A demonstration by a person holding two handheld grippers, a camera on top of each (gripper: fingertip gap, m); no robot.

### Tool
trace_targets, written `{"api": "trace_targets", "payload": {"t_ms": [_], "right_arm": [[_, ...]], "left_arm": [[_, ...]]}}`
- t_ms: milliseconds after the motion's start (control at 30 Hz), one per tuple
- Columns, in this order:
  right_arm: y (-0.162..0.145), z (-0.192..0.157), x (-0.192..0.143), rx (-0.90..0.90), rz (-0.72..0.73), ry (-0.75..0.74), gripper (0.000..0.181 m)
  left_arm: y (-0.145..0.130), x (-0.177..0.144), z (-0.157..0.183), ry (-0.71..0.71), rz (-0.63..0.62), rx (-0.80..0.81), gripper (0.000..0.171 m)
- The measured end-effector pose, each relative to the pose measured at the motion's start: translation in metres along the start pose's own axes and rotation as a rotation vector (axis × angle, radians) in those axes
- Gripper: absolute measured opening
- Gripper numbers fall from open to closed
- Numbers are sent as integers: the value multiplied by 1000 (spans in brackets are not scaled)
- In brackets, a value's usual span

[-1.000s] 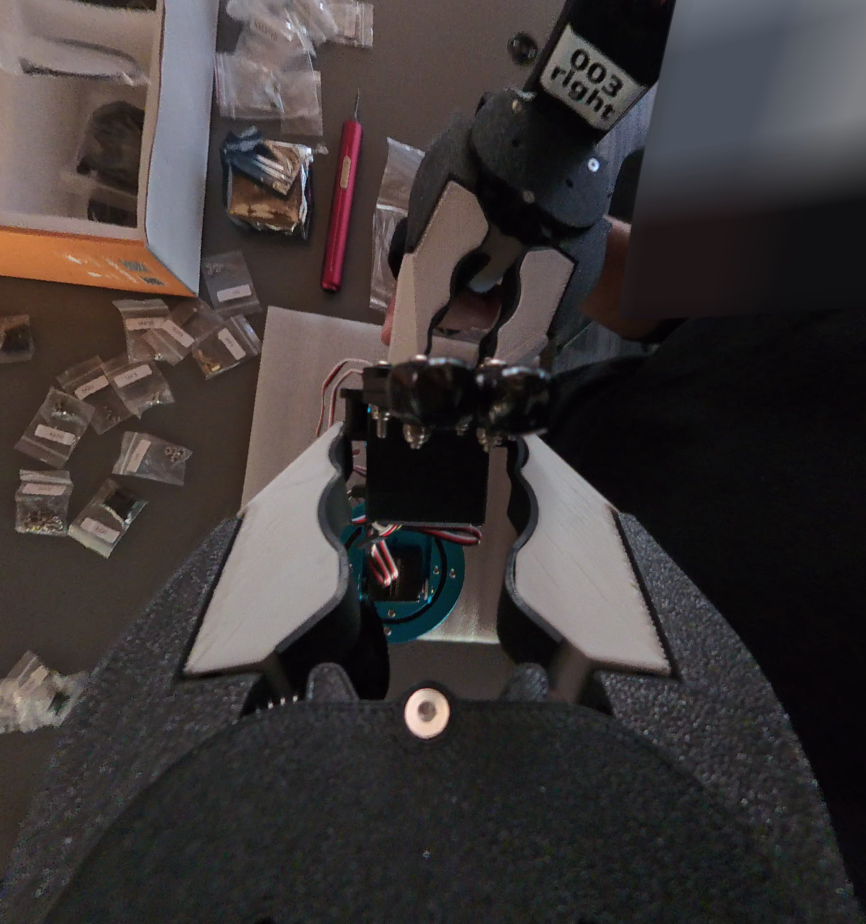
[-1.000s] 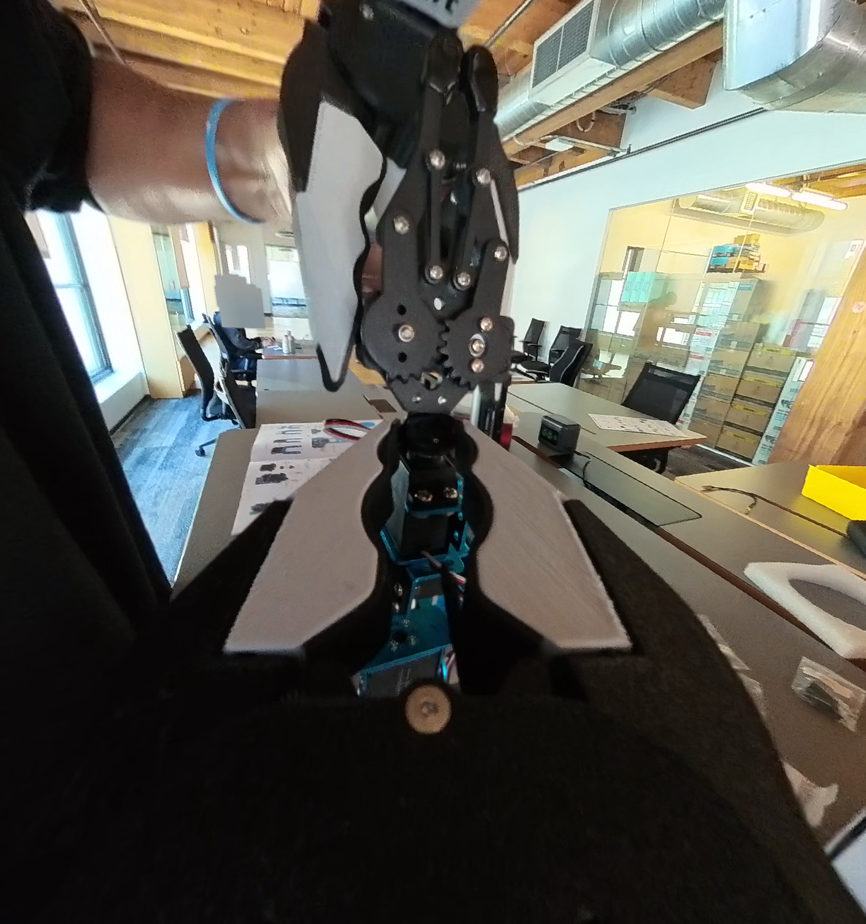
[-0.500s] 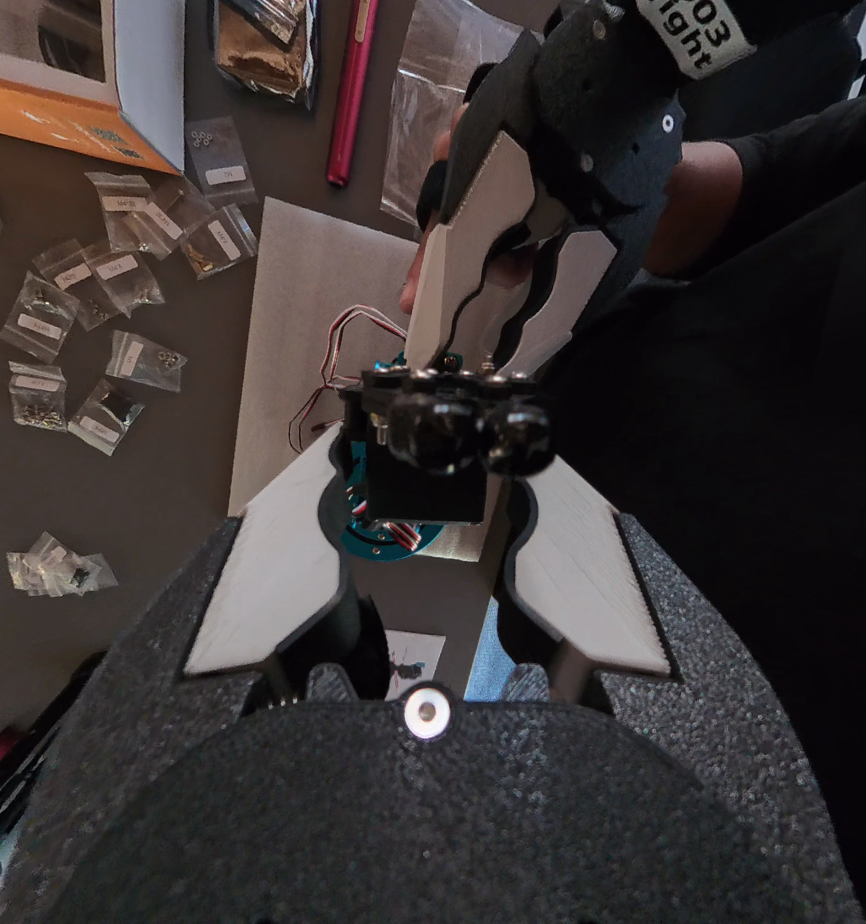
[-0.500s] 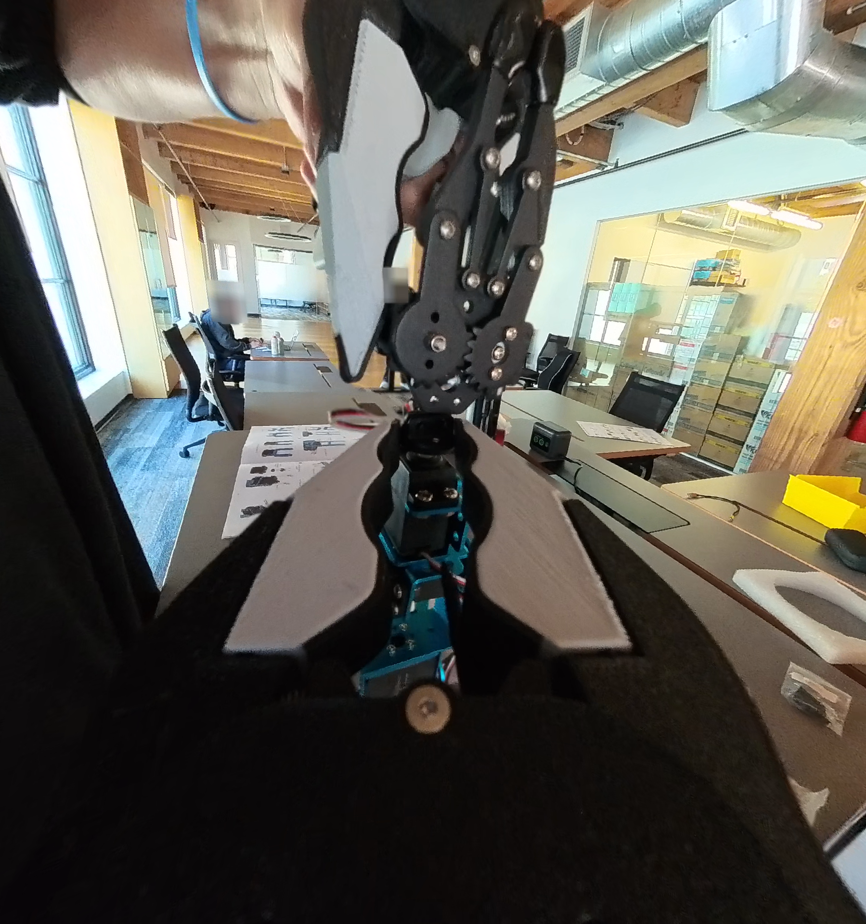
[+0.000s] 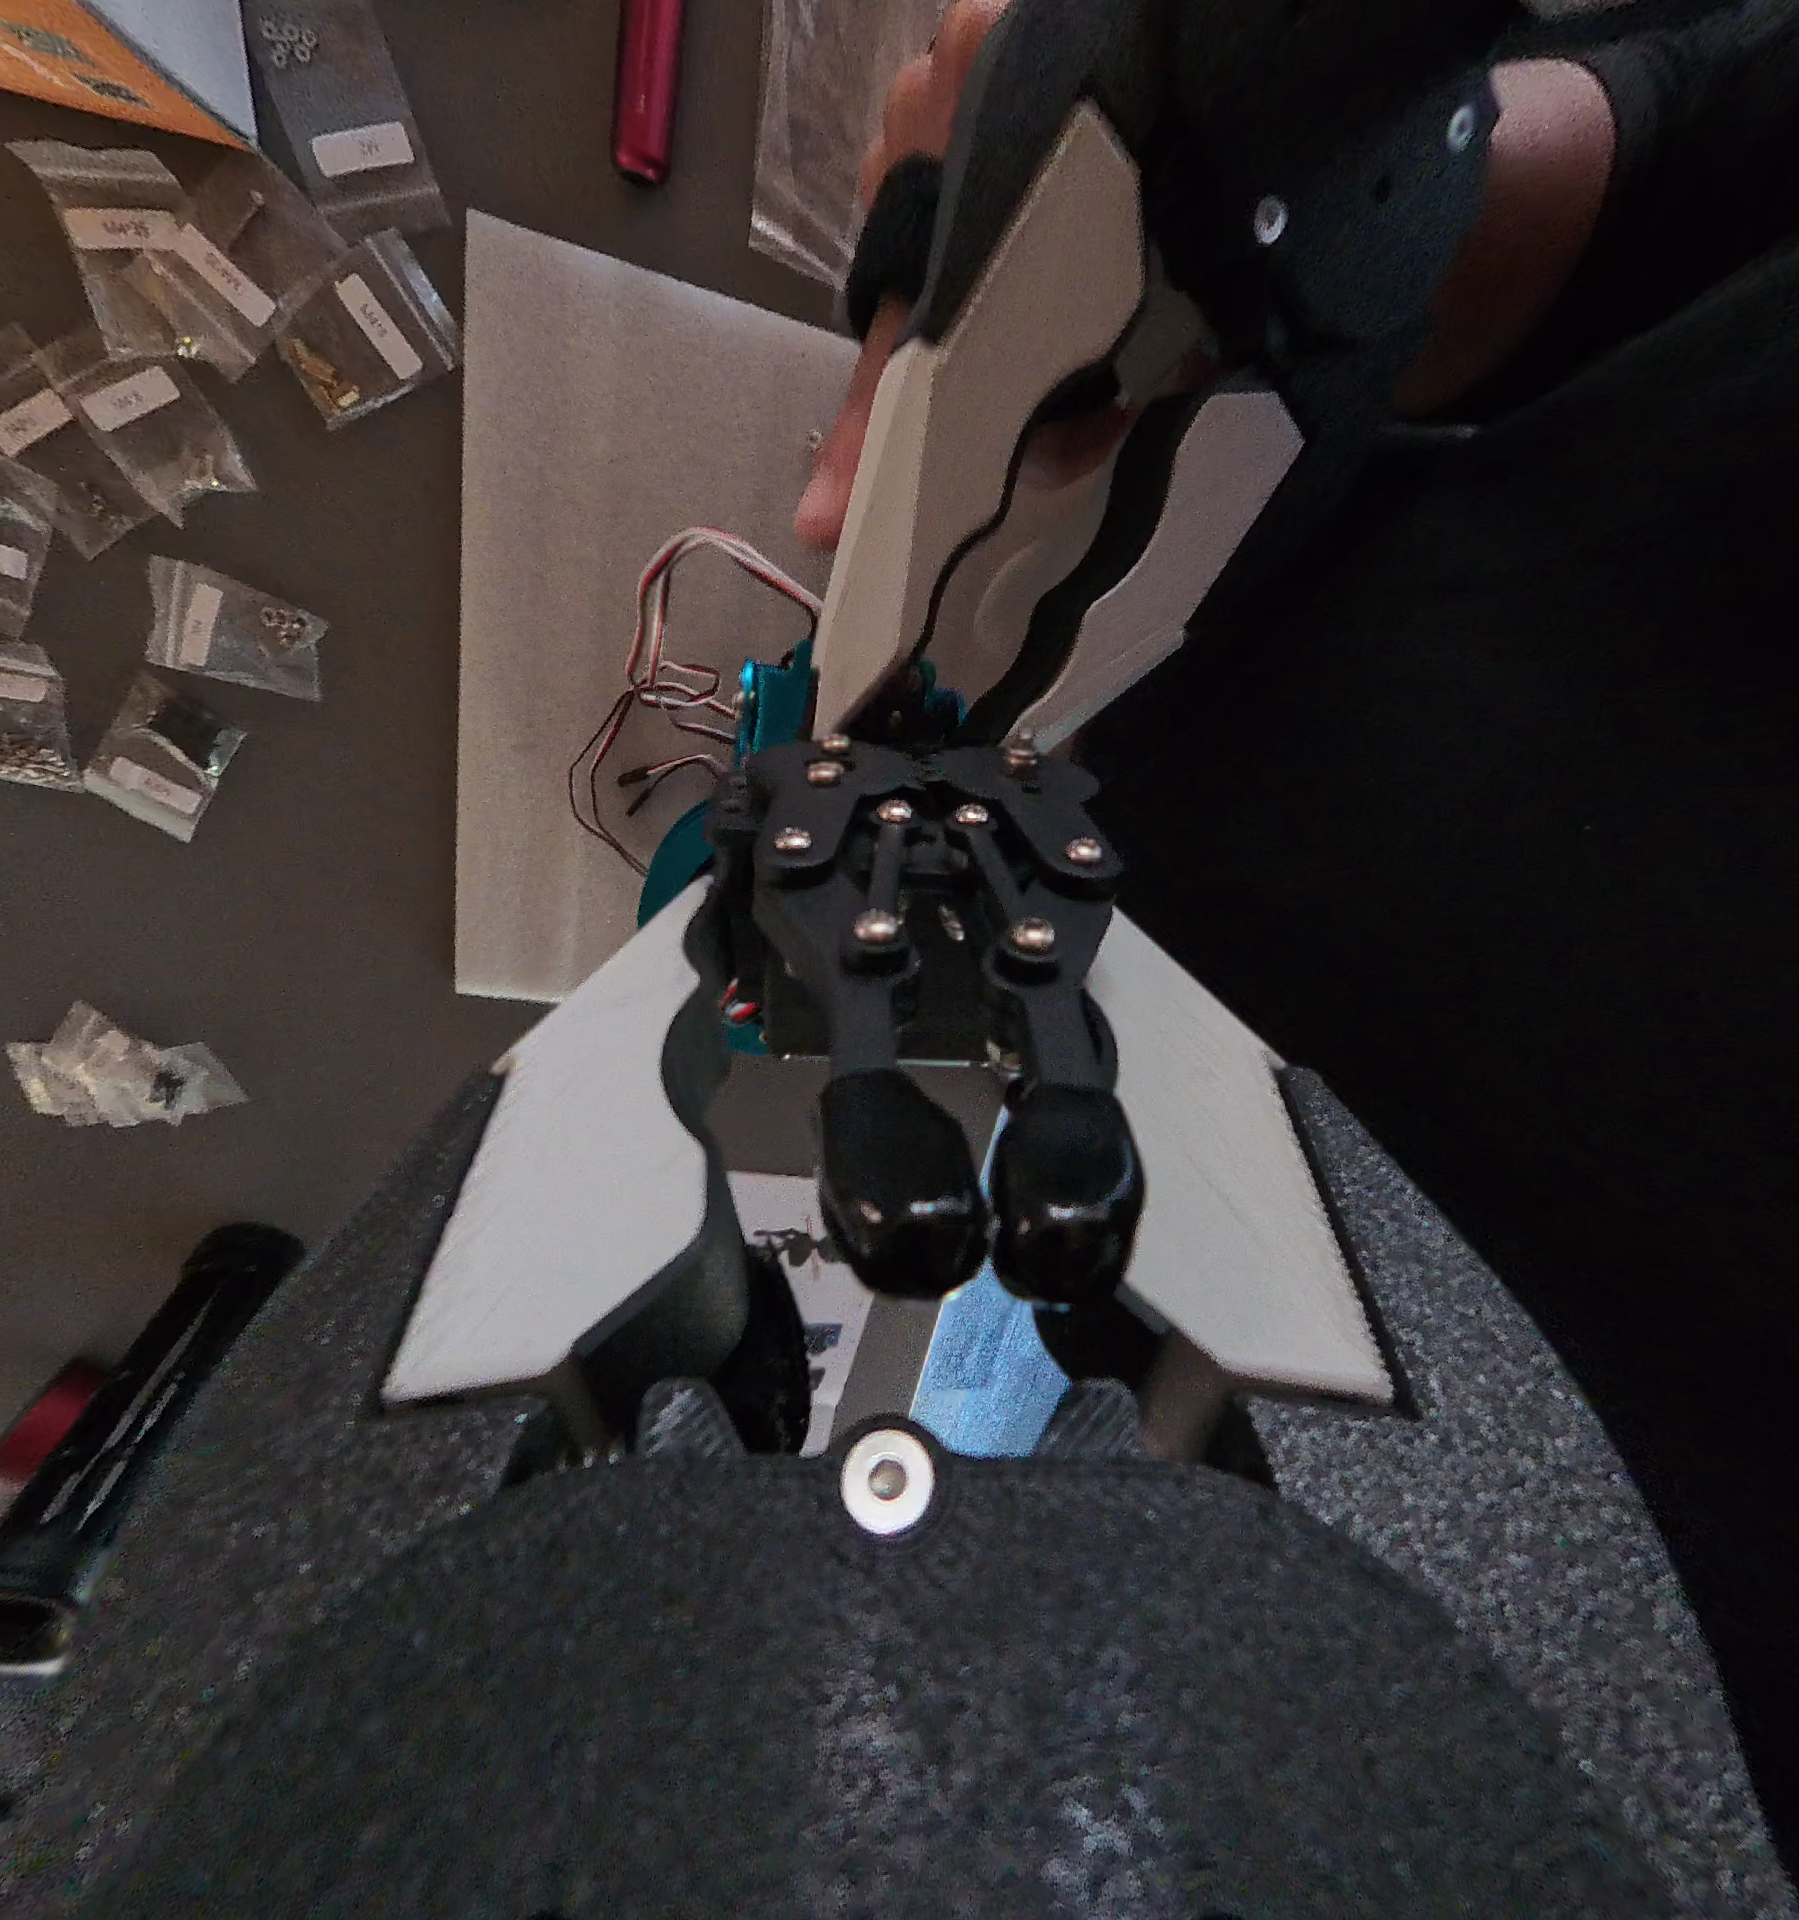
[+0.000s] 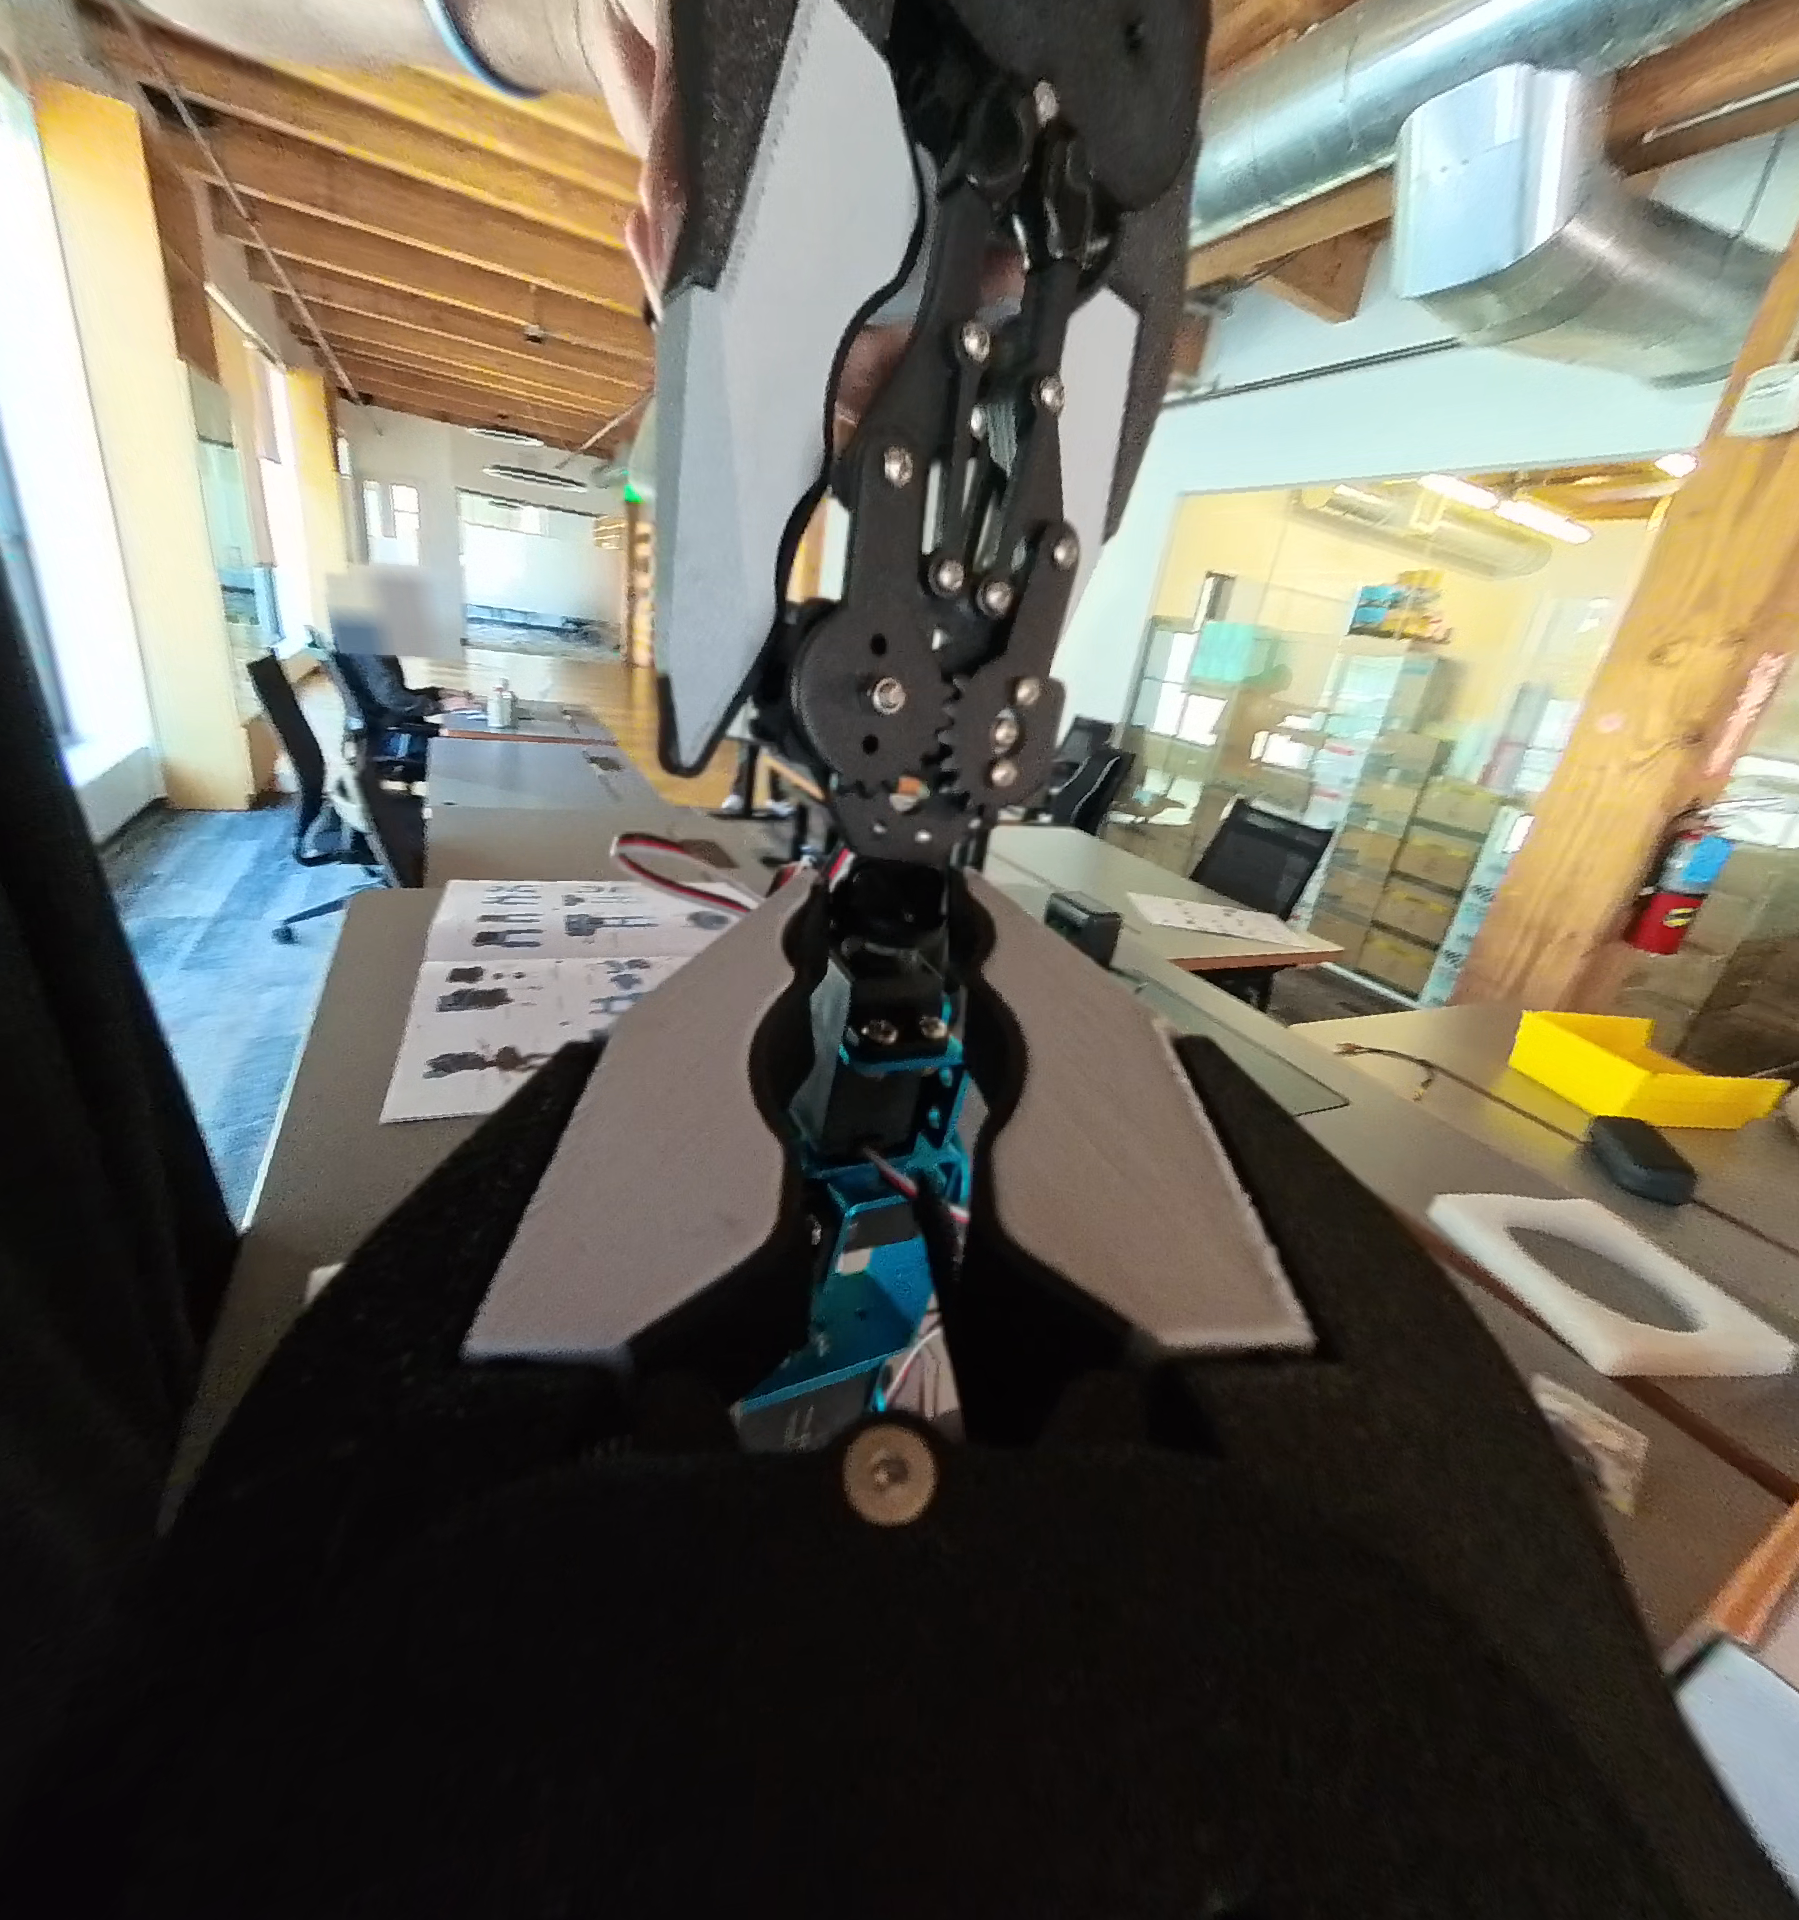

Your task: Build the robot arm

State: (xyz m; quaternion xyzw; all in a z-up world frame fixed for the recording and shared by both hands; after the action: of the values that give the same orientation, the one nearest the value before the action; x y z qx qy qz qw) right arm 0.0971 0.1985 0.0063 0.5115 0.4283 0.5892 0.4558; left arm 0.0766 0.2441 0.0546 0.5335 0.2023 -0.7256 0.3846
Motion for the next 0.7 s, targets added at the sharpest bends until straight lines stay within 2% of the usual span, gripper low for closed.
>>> {"api": "trace_targets", "payload": {"t_ms": [133, 267, 333, 400, 567, 700], "right_arm": [[16, 2, -11, -9, 88, -62, 22], [13, -5, -6, -105, 51, -109, 19], [16, -5, -6, -138, 81, -169, 11], [17, -4, -5, -150, 100, -232, 9], [22, -4, -6, -153, 151, -402, 4], [17, -12, -6, -160, 124, -428, 4]], "left_arm": [[-4, -2, -4, 5, 12, -23, 62], [0, -1, -2, -53, 79, -54, 62], [0, -1, 0, -60, 93, -56, 62], [0, -1, 0, -41, 105, -55, 62], [5, -7, 1, -32, 224, -29, 63], [-1, -1, 3, -33, 225, -16, 64]]}}
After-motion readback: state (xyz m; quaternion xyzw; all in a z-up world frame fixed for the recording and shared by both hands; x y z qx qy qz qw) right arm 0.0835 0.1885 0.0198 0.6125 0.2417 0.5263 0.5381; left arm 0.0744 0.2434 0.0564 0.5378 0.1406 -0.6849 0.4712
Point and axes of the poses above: each gripper's, where its closed fingertips meet, x out along the fingers, y out of its top, z = x × y across the jaws, the point moved 4 cm from there along -x, back along the fingers, and after that the axes turned 10 degrees about -y, right-handed, at the moved point
